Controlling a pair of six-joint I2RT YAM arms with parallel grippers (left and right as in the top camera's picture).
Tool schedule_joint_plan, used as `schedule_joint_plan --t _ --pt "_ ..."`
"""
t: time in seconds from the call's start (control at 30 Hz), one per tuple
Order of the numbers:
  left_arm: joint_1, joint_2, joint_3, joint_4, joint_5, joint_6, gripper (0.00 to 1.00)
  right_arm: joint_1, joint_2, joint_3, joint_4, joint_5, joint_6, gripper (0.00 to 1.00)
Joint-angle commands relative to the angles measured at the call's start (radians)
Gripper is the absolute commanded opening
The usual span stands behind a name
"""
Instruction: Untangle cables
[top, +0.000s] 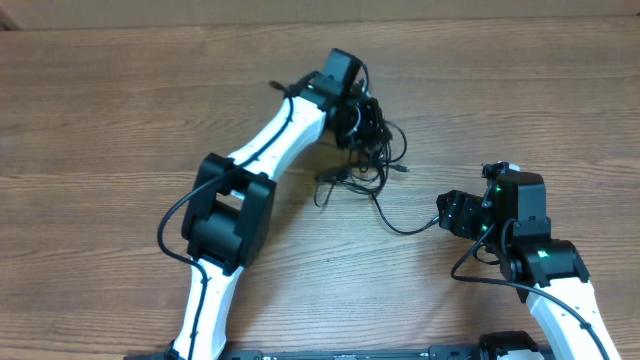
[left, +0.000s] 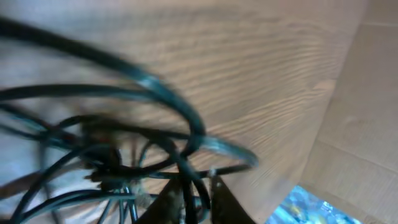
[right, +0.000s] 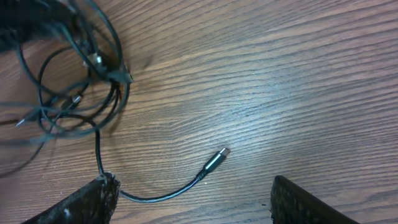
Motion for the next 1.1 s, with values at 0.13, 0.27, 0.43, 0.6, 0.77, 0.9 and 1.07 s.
schedule_joint_plan --t 0.13,0.27,0.43,0.6,0.77,0.9,1.07 --pt "0.057 -0.241 0.162 -0.008 -0.014 0.305 0.04 -0.001 -0.008 0.012 0.025 0.013 -0.004 0.75" --pt "0.053 -0.356 0.171 -0.079 -0.121 0.401 0.04 -0.001 -0.008 0.012 0.029 0.013 -0.004 0.74" --pt "0.045 -0.443 0.171 -0.235 -0.154 0.457 0.04 -0.001 -0.008 0.012 0.037 0.003 -0.005 0.73" --pt "0.045 -0.453 0.171 -0.361 -0.040 0.598 0.04 -0.001 -0.008 0.013 0.181 -0.251 -0.034 0.77" --pt "0.045 -0.453 0.169 -0.520 -0.096 0.727 0.04 -0.001 -0.009 0.013 0.446 -0.558 -0.027 0.75" --pt "0.037 -0.453 0.169 -0.579 -0.004 0.826 0.04 -0.001 -0.009 0.013 0.593 -0.701 0.032 0.74" --pt "0.003 -0.453 0.169 -0.587 0.005 0.853 0.04 -0.001 -0.009 0.013 0.627 -0.863 0.077 0.71"
